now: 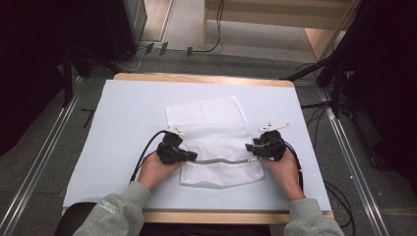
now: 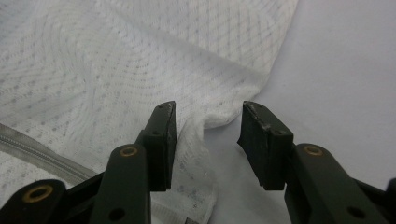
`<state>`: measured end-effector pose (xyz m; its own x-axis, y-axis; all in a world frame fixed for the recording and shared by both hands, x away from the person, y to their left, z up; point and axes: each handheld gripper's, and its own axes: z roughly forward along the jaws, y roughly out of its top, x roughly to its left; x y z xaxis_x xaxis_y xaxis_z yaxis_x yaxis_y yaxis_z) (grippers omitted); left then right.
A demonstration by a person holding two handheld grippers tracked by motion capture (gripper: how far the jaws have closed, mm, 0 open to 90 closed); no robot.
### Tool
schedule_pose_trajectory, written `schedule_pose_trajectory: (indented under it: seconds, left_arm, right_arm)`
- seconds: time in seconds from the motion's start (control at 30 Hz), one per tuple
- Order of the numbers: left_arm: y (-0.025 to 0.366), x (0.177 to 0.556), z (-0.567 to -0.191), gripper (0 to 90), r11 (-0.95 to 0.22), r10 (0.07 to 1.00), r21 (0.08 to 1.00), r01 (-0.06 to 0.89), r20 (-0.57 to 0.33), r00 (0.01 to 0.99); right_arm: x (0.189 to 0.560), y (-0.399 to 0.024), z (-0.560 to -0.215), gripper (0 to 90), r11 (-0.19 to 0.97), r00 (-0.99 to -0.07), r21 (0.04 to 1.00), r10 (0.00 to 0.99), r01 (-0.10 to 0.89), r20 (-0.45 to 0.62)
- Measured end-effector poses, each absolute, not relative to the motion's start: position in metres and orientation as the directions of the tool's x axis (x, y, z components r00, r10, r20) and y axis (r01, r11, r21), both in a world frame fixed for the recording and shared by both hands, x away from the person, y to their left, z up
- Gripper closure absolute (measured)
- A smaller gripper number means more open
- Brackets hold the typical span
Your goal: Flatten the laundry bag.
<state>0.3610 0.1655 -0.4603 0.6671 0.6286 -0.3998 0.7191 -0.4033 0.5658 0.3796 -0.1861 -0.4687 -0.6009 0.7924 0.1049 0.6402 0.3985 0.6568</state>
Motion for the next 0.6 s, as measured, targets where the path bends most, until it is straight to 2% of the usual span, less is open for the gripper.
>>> schedule_pose_trajectory:
  seconds: [0.03, 0.13, 0.2, 0.4, 0.6]
  left_arm:
    - [0.170, 0.361, -0.457, 90.0, -0.397, 0.629, 0.568, 0.721, -0.404, 0.665]
    - [0.182, 0.360, -0.448, 90.0, -0.372, 0.632, 0.567, 0.735, -0.425, 0.648]
    - [0.190, 0.358, -0.443, 90.0, -0.375, 0.637, 0.560, 0.739, -0.424, 0.644]
    - [0.212, 0.347, -0.434, 89.9, -0.367, 0.633, 0.545, 0.754, -0.448, 0.632]
    - [0.229, 0.323, -0.437, 89.1, -0.371, 0.626, 0.525, 0.766, -0.468, 0.624]
  right_arm:
    - [0.380, -0.186, -0.470, 60.6, 0.396, -0.599, 0.656, 0.793, 0.642, 0.108]
    - [0.378, -0.183, -0.468, 79.8, 0.397, -0.614, 0.639, 0.775, 0.658, 0.151]
    - [0.376, -0.179, -0.467, 84.8, 0.414, -0.628, 0.625, 0.761, 0.662, 0.162]
    - [0.364, -0.165, -0.460, 86.6, 0.428, -0.649, 0.617, 0.738, 0.660, 0.182]
    - [0.343, -0.153, -0.454, 82.5, 0.435, -0.672, 0.626, 0.713, 0.647, 0.200]
